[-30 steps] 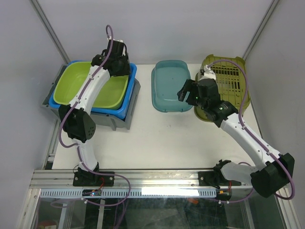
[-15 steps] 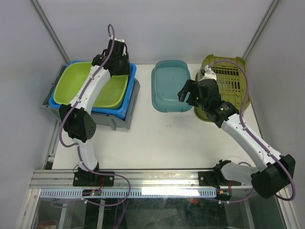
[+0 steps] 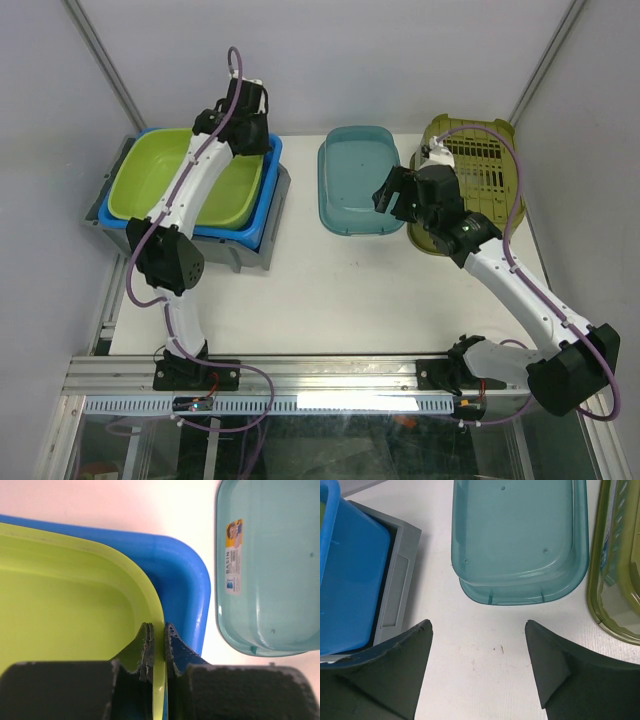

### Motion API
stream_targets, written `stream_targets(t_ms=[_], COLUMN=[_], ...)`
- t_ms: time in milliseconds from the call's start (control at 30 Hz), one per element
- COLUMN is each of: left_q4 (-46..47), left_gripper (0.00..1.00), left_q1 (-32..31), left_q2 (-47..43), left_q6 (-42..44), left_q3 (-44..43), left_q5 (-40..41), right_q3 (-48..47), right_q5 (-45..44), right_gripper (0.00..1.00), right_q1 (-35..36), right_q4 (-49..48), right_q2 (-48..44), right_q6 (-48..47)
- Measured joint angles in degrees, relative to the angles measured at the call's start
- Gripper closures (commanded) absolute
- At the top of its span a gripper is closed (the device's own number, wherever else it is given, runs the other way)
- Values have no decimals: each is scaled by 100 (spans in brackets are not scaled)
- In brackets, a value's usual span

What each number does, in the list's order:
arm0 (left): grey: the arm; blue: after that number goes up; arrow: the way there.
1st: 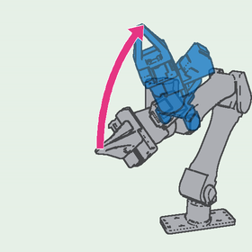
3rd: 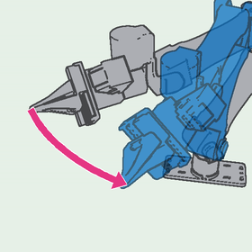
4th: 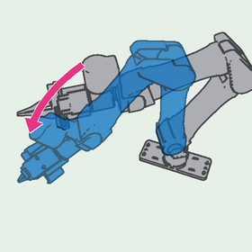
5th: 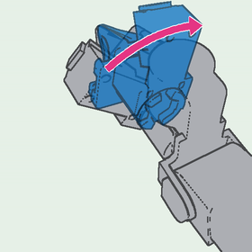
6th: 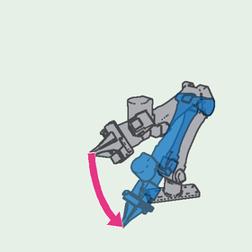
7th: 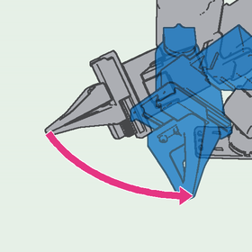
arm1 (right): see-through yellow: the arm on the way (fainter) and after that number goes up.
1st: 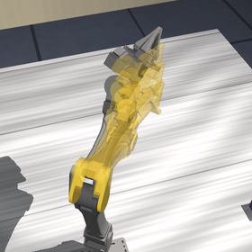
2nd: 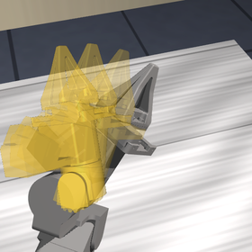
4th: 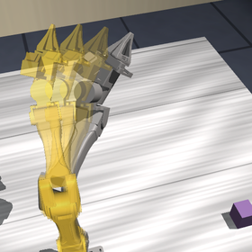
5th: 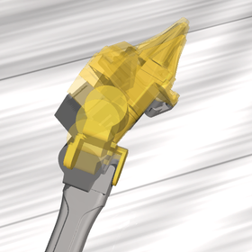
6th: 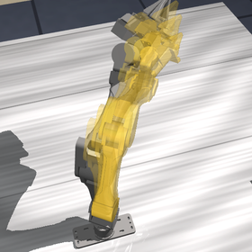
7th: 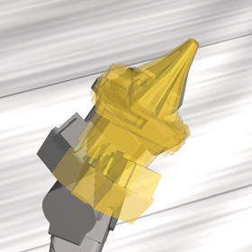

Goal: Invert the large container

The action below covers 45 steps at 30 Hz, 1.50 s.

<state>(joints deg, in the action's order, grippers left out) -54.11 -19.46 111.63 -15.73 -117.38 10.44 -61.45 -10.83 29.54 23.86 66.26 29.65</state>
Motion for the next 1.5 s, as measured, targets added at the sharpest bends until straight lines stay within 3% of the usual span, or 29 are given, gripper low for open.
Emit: stream_targets(t_ms=[267,567,833,1167,1367,1500], left_q4=[-516,-374,590,1161,1816,3008], left_gripper=[100,100,100,100,100,100], left_q1=[4,-125,-160,-155,-155,-160], left_q2=[-168,-1375,-2465,-2922,-3390,-3888], left_q6=[9,28,31,-542,-1456,-2380], left_q3=[-1182,-1917,-1941,-1974,-1832,-844], left_q5=[-68,-551,-966,-2059,-3180,-4092], right_q3=[-4,44,404,334,-227,-531], right_q5=[-9,-7,-9,-389,-1392,-2306], right_gripper=[22,22,22,21,14,14], right_q1=[0,0,0,0,-2,-4], right_q4=[2,-46,-173,-31,138,164], right_q2=[0,-105,-610,-1117,-1749,-2199], right_q6=[2,96,192,79,-278,-616])
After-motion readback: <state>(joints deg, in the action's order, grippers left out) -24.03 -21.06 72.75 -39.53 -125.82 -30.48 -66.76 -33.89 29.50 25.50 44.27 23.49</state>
